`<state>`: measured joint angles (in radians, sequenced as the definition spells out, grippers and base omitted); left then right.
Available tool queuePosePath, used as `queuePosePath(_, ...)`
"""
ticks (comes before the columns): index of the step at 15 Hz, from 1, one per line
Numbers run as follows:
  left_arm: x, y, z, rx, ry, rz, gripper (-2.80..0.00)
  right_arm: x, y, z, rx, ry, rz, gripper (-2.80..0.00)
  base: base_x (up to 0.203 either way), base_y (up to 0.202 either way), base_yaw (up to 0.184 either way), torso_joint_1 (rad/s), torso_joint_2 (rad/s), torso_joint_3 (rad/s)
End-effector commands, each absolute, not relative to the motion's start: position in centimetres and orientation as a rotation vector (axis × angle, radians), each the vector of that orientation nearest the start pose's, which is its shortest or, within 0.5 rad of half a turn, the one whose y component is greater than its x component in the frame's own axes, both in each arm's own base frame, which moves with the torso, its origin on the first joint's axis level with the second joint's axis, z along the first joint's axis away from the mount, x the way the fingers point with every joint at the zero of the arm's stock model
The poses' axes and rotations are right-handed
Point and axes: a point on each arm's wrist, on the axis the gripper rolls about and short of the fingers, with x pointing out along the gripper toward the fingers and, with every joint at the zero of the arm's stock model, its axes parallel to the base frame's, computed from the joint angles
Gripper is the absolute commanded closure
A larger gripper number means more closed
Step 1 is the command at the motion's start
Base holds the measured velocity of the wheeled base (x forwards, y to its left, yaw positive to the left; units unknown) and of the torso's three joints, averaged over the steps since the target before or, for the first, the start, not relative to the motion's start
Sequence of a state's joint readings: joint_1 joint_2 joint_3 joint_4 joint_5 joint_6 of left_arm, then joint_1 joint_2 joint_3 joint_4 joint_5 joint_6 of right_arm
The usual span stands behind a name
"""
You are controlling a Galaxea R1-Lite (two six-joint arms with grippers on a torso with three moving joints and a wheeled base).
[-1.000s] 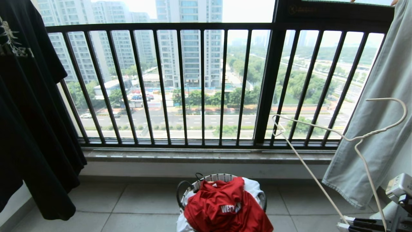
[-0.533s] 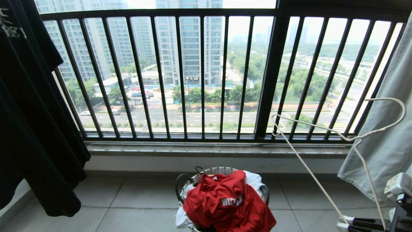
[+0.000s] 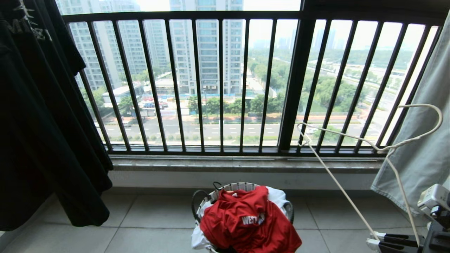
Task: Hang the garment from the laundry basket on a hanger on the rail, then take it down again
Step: Pick up clothes from the basket
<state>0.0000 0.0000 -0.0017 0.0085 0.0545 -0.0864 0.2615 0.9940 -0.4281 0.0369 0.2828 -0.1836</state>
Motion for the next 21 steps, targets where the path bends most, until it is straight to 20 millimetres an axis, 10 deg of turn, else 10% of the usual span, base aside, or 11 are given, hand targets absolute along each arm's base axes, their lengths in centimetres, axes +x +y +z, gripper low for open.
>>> queuePosePath(1,-2.3,0.1,7.5,-0.087,0.005,0.056,0.00,10.5,3.4,16.4,-0.168,0.564,0.583,0.00,0.000,0.000,0.000,0.000,0.00,0.000)
queuePosePath(21,-2.3,0.1,7.5,-0.087,0.005,0.056,0.00,11.0,2.0,17.0,-0.125,0.532,0.448,0.00,0.000,0.000,0.000,0.000,0.00,0.000)
